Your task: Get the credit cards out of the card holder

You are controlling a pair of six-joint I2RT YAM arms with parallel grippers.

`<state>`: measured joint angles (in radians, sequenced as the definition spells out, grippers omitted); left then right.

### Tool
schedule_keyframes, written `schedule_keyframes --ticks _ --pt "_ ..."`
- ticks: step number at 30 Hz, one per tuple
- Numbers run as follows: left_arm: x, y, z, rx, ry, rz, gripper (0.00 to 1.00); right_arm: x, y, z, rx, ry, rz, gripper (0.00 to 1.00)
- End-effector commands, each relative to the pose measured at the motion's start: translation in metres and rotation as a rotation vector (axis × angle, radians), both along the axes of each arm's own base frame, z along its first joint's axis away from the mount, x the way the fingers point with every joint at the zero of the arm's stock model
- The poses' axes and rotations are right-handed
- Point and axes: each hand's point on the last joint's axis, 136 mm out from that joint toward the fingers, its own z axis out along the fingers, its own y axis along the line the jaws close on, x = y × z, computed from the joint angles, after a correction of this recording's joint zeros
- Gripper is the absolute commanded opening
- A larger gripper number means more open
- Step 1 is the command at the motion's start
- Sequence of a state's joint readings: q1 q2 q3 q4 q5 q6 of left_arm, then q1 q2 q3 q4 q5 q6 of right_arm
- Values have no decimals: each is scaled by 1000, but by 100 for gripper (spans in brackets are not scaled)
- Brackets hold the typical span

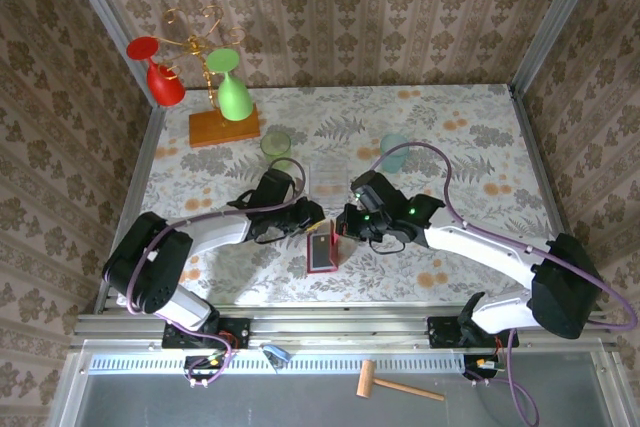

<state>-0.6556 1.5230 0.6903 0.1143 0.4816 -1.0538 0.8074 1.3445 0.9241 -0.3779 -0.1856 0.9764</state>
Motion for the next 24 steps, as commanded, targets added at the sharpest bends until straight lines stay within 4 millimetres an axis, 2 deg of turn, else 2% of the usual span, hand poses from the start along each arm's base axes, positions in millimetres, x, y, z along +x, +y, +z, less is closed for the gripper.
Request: schedule_keyframes --ticks 1,11,17,24 --pt "0 -10 10 -21 -5 -28 22 -1 -18 -8 -65 -2 -40 0" --pt "-5 -12 15 -14 -11 -40 24 -3 -52 -38 -151 40 -82 0" --pt "-11 -21 18 -12 -12 -65 25 -6 -78 -51 -212 45 -107 0" --pt "-21 -37 20 -4 -11 -118 24 -6 -100 -76 -291 65 -107 0"
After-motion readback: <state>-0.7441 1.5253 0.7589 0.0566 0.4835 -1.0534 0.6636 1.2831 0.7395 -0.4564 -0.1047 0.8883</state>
